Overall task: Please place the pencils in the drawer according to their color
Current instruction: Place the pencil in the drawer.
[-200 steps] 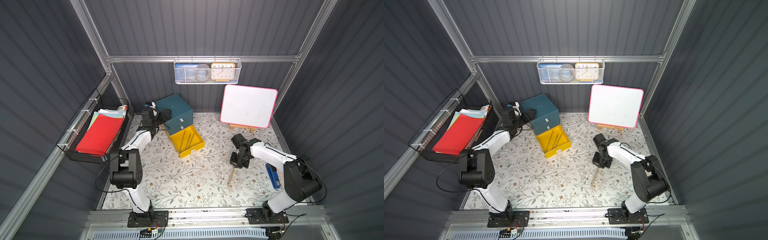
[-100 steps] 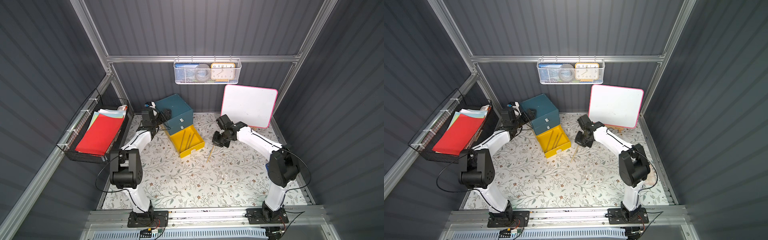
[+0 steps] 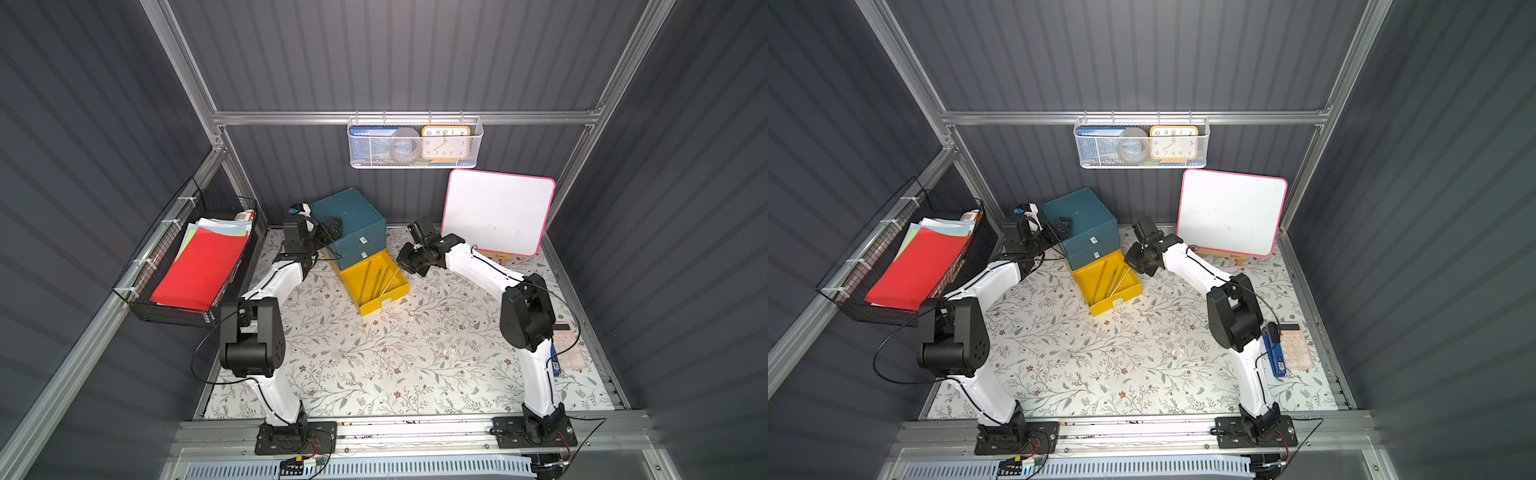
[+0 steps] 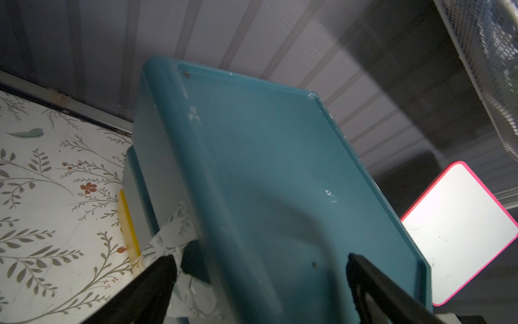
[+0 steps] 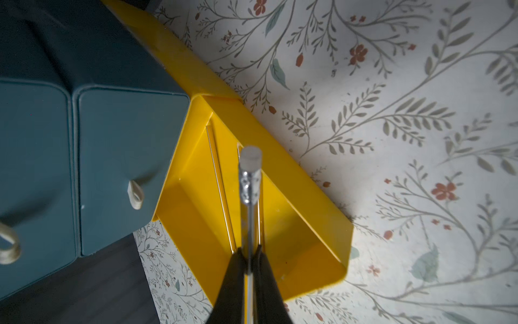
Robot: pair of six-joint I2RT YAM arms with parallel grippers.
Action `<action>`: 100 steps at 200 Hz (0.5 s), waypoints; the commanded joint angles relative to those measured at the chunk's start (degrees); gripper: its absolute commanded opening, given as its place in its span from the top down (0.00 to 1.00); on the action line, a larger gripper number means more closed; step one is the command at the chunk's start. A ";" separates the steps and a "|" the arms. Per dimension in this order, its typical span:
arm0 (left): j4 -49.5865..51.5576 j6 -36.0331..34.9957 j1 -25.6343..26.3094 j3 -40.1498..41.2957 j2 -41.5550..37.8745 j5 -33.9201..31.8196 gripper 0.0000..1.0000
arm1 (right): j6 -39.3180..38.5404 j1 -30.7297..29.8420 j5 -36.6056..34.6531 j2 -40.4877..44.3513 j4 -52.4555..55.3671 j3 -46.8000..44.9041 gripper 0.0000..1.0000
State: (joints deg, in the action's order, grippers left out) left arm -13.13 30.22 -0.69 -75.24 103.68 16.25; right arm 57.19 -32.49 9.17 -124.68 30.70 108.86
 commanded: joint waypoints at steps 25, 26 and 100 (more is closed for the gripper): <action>-0.30 0.11 0.29 0.89 1.20 -0.56 0.00 | 1.79 -2.17 -1.36 -6.20 -1.62 8.01 1.00; -0.22 0.06 0.31 0.89 1.23 -0.54 0.00 | 1.79 -2.17 -1.36 -6.20 -1.62 8.01 1.00; 0.24 -0.15 0.34 0.62 1.01 -0.74 0.00 | 1.14 -5.03 0.22 -12.75 -0.90 12.95 1.00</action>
State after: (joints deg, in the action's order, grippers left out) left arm -13.13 30.22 -0.69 -75.24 103.70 16.23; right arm 59.09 -36.69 8.91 -136.22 29.17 120.07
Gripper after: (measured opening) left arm 0.994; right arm 0.081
